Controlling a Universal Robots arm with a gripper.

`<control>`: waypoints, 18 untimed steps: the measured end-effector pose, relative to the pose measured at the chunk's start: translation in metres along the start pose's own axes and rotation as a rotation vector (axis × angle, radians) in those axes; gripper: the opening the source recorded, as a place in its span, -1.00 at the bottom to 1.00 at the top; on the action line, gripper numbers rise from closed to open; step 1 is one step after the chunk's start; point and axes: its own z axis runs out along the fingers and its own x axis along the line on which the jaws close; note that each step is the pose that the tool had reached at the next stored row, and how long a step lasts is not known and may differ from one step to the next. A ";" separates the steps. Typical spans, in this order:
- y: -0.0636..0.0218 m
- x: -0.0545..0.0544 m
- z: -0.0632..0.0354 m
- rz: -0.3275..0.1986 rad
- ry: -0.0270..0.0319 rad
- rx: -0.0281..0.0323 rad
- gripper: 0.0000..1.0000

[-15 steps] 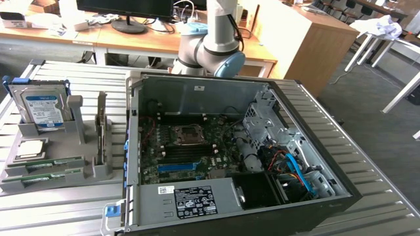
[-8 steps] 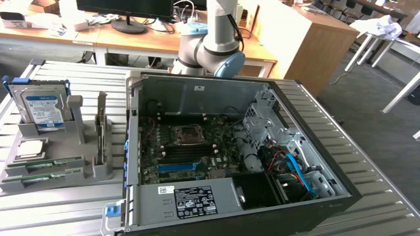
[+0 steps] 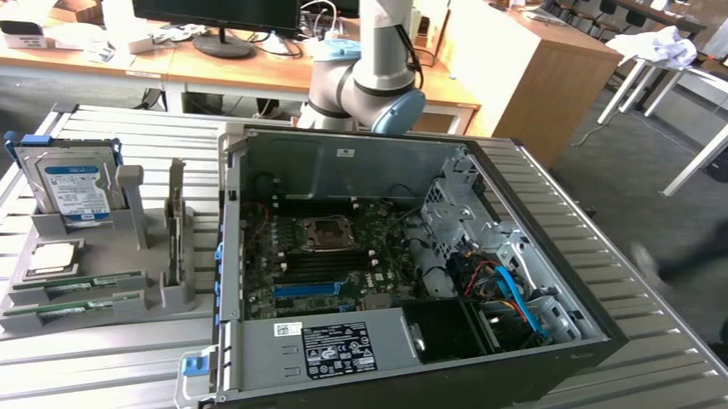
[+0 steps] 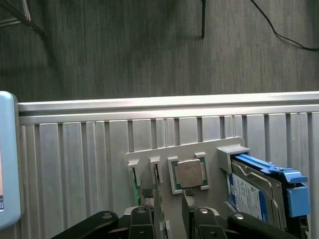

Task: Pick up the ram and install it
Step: 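Pick up the ram and move it above insertion slot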

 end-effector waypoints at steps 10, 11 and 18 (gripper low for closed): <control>-0.0070 0.002 0.0029 0.000 0.0001 -0.0001 -0.29; -0.0077 0.002 0.0032 0.000 0.0000 -0.0001 -0.29; -0.0125 0.004 0.0053 0.000 0.0000 -0.0001 -0.29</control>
